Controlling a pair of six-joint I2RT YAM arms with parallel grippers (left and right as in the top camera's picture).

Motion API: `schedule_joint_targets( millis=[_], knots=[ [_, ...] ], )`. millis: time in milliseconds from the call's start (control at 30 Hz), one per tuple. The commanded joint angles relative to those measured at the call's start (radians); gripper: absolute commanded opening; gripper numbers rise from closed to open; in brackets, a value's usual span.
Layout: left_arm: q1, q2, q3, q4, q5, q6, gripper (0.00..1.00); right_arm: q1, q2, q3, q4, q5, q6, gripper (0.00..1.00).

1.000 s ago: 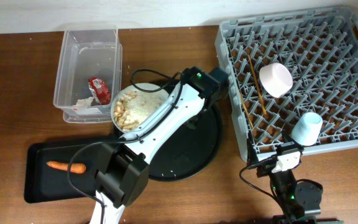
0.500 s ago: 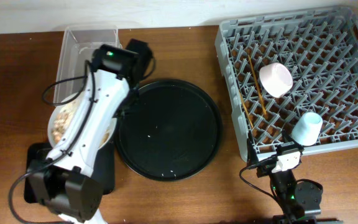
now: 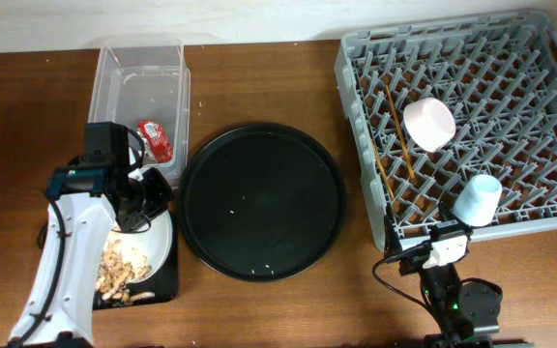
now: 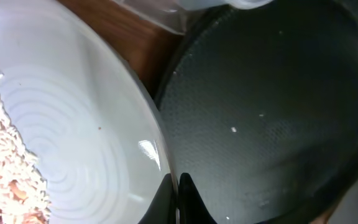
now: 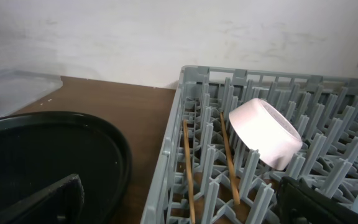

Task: Sort waste into correct bins and load items into the dishwasher rack
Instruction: 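Carry the plate over the small black tray and tip scraps onto it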

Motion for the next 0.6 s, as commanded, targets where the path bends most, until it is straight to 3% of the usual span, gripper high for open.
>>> schedule_joint_targets(
  millis=[0, 200, 300, 400, 567],
  knots=[
    [0.005, -0.114, -0.002, 0.021, 0.062, 0.012, 0.00, -0.006, -0.008, -0.007, -0.003, -0.008, 0.007, 0.98],
    [0.105, -0.330, -0.009, -0.002, 0.147, -0.006, 0.00, -0.006, -0.008, -0.007, -0.003, -0.008, 0.007, 0.98],
    [0.225, -0.389, -0.123, 0.025, 0.256, 0.000, 0.00, -0.006, -0.008, -0.007, -0.003, -0.008, 0.007, 0.98],
    [0.349, -0.422, -0.267, 0.149, 0.463, 0.041, 0.00, -0.006, -0.008, -0.007, -0.003, -0.008, 0.007, 0.98],
    [0.459, -0.493, -0.282, 0.168, 0.621, 0.111, 0.00, -0.006, -0.008, -0.007, -0.003, -0.008, 0.007, 0.98]
  ],
)
